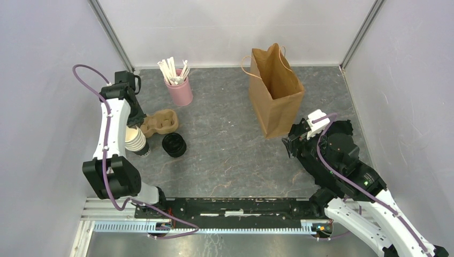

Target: Pack the takeout coffee

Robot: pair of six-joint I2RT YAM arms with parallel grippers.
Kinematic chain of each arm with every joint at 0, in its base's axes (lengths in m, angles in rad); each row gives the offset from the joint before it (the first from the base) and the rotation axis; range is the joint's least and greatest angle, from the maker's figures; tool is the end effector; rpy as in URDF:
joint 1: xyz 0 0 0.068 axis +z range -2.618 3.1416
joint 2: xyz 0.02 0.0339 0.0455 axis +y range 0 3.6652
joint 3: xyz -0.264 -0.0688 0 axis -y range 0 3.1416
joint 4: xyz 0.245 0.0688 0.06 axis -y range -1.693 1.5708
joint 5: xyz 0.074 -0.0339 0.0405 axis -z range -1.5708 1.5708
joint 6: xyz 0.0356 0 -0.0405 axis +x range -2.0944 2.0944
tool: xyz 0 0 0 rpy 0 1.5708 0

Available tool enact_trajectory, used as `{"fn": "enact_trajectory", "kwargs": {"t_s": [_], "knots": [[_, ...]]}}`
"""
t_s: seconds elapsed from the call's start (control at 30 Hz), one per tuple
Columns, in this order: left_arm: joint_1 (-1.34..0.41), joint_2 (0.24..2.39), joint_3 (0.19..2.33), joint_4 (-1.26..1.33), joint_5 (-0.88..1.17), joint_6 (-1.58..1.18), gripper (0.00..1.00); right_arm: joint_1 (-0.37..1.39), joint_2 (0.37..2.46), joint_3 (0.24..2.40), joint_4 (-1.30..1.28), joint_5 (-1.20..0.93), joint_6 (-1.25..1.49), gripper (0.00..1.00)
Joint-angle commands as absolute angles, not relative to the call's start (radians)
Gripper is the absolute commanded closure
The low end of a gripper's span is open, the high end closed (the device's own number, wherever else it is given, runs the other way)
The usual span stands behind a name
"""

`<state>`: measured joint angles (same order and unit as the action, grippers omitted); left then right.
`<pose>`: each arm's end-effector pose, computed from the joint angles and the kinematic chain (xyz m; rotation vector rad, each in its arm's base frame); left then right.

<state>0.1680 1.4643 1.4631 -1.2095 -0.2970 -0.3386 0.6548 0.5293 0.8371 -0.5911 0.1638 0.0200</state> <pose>0.2695 0.0563 0.3346 -0.7578 2.6303 0.3654 0.0925 0.0637 0.3477 -0.4713 1.8015 0.3177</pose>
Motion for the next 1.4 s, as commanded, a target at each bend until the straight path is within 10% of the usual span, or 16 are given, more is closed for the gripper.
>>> {"fn": "enact_trajectory", "kwargs": {"t_s": [0.0,0.6,1.1,1.37], "knots": [[0.163,1.445,1.47,-1.183,-0.31,-0.283,0.84,0.664,0.52,0.832,-0.546,0.189,0.008,0.02],[0.124,1.355,1.446,-1.246,-0.394,-0.286,0.98,0.681,0.522,0.816,-0.541,0.175,0.008,0.02],[0.123,1.327,1.418,-1.251,-0.372,-0.289,0.74,0.687,0.521,0.816,-0.54,0.166,0.008,0.02],[0.124,1.327,1.401,-1.24,-0.38,-0.295,0.89,0.687,0.517,0.812,-0.541,0.167,0.008,0.02]]}}
